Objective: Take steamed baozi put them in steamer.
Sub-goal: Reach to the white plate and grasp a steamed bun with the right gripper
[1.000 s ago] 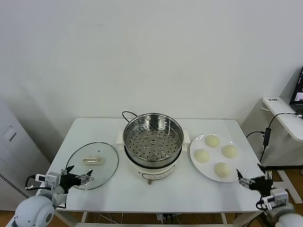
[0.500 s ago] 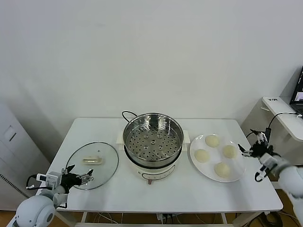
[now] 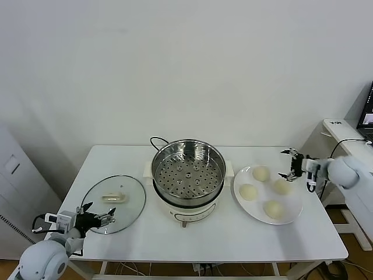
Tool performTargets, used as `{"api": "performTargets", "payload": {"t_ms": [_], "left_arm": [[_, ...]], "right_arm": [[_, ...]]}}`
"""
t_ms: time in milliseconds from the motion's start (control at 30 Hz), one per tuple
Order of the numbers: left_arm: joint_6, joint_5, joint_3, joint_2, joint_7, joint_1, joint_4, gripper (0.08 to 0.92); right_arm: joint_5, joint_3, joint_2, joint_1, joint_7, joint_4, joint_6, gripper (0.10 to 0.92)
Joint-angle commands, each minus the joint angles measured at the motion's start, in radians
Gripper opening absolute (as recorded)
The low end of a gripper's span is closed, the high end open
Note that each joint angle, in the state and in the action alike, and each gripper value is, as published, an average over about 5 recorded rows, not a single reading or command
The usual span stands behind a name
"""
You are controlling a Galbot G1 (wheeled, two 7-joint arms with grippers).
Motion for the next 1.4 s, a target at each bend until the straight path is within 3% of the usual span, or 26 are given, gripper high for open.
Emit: {"api": "performTargets", "payload": {"t_ms": [33, 500, 967, 1100, 1400], "left_arm": [[0.004, 0.000, 0.000, -0.003, 0.000, -0.001, -0.006, 0.823], [0.008, -0.002, -0.001, -0.006, 0.003, -0.005, -0.005, 0.823], [0.004, 0.001, 0.004, -0.005, 0.004, -0.004, -0.004, 0.823], [0.003, 0.004, 0.007, -0.005, 0.004, -0.004, -0.007, 0.823], [0.004, 0.000, 0.002, 0.000, 0.004, -0.002, -0.016, 0.823]], "right_arm": [[0.023, -0.404, 0.142, 0.355, -0.203, -0.289, 0.037, 0.823], [-0.209, -0.289, 0.301, 0.288, -0.128, -0.480, 0.058, 0.823], [-0.293, -0.155, 0.378, 0.238, -0.057, -0.558, 0.063, 0.812], [-0.305, -0.131, 0.391, 0.232, -0.053, -0.573, 0.054, 0.763], [-0.304, -0.123, 0.386, 0.221, -0.069, -0.565, 0.057, 0.554]]}}
